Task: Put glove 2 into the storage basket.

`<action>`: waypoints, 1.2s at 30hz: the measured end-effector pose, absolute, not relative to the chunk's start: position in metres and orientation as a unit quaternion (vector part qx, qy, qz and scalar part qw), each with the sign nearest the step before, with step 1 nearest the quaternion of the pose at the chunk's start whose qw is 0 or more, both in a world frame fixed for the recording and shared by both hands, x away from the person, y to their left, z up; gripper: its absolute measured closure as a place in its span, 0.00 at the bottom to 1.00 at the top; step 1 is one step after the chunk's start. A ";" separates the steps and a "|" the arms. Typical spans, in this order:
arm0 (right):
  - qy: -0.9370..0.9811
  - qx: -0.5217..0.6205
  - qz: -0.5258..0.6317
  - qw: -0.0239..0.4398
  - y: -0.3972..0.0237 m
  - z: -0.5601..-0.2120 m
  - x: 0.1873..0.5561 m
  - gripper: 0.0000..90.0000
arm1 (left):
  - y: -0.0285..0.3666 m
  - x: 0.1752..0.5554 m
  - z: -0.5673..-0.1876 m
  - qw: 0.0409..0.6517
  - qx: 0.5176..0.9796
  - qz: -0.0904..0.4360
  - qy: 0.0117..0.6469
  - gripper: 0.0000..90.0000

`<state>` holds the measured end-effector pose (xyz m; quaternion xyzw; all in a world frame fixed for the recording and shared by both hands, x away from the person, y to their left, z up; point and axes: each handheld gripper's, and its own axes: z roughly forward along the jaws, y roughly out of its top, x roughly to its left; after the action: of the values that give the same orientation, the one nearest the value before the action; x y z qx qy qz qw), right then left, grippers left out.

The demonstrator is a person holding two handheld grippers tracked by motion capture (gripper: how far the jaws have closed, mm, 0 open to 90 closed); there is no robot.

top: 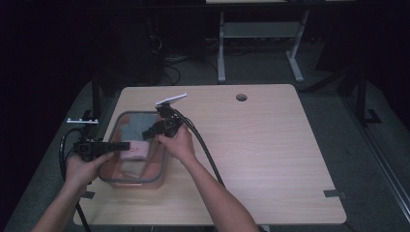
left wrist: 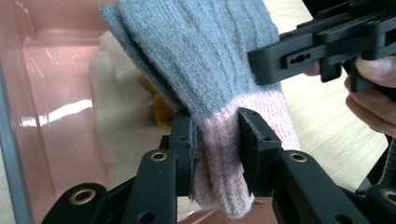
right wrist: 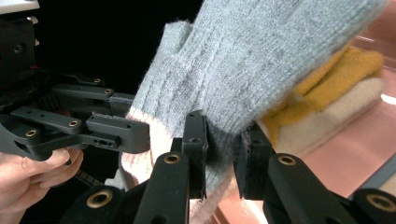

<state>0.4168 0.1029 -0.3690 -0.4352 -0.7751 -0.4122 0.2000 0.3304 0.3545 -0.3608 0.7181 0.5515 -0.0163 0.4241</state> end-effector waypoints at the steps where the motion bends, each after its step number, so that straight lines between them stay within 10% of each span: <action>1: -0.775 -0.435 -0.412 0.200 0.103 -0.369 0.417 0.84 | 0.354 0.330 -0.361 0.424 0.718 -0.016 0.552 0.76; 25: -0.784 -0.446 -0.397 0.170 0.086 -0.367 0.419 0.84 | 0.357 0.334 -0.389 0.352 0.730 0.006 0.585 0.72; 36: -0.779 -0.453 -0.401 0.165 0.071 -0.367 0.418 0.81 | 0.356 0.332 -0.374 0.335 0.747 0.067 0.571 0.53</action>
<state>0.4185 0.0713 -0.3667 -0.4526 -0.7789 -0.4014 0.1653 0.3315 0.3564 -0.3736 0.7465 0.5712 0.0670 0.3346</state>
